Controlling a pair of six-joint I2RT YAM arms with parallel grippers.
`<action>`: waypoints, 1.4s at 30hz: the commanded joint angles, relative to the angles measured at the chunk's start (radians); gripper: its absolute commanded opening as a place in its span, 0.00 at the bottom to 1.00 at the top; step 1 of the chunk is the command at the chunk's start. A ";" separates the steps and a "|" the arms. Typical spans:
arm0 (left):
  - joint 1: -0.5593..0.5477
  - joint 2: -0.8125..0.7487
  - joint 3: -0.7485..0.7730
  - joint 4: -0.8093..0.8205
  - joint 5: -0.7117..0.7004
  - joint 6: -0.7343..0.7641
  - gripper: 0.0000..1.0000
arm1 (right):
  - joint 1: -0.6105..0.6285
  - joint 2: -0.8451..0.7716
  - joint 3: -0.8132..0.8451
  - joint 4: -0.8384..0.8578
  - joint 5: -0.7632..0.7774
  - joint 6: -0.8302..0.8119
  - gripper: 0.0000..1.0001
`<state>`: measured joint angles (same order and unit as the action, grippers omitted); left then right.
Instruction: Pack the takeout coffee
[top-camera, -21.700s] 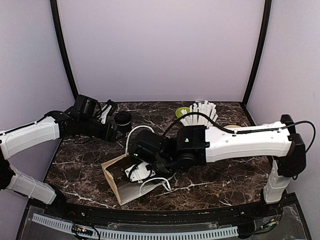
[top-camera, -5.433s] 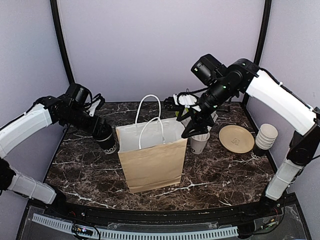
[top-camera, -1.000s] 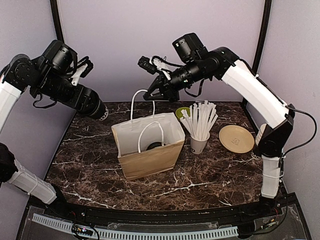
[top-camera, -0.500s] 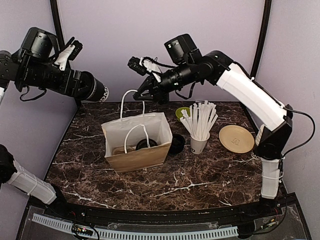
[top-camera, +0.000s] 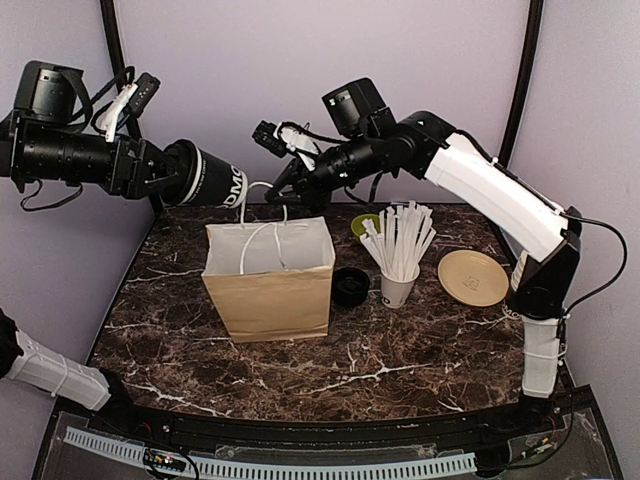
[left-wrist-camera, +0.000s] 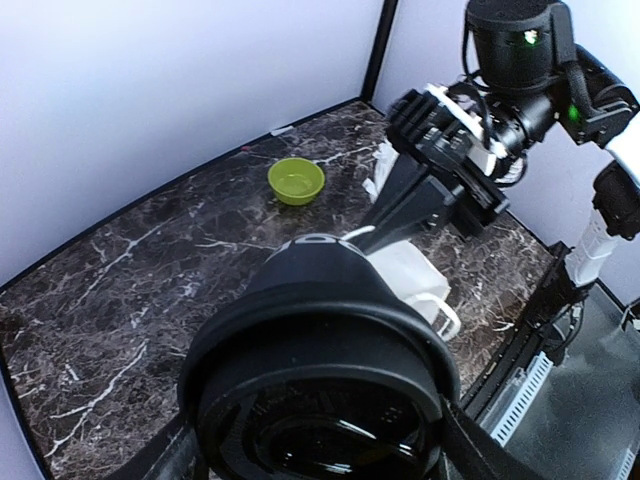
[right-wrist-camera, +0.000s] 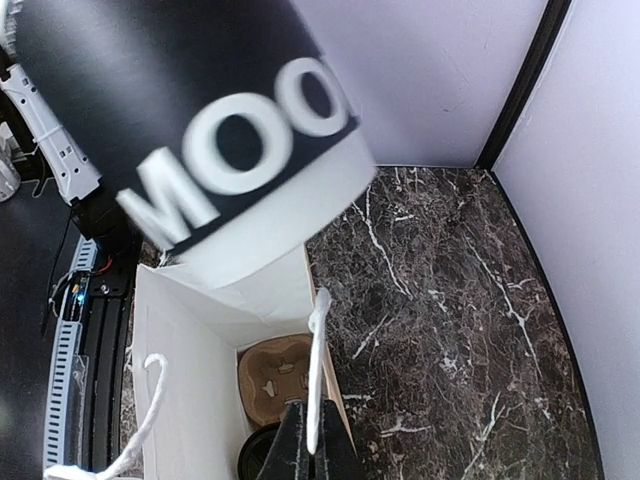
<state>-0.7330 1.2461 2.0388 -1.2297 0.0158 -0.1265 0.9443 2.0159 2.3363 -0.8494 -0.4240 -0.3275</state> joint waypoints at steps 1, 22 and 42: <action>0.002 -0.051 -0.079 0.067 0.152 -0.003 0.54 | 0.008 -0.032 -0.011 0.046 0.014 0.020 0.00; 0.002 -0.032 -0.199 0.037 0.086 0.001 0.53 | 0.032 -0.109 -0.077 0.033 -0.127 0.013 0.00; -0.011 0.008 -0.302 0.042 0.162 0.035 0.51 | 0.040 -0.081 -0.036 0.084 -0.088 -0.011 0.00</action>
<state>-0.7353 1.2518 1.7115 -1.1633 0.1749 -0.1127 0.9768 1.9427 2.2604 -0.8368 -0.5186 -0.3313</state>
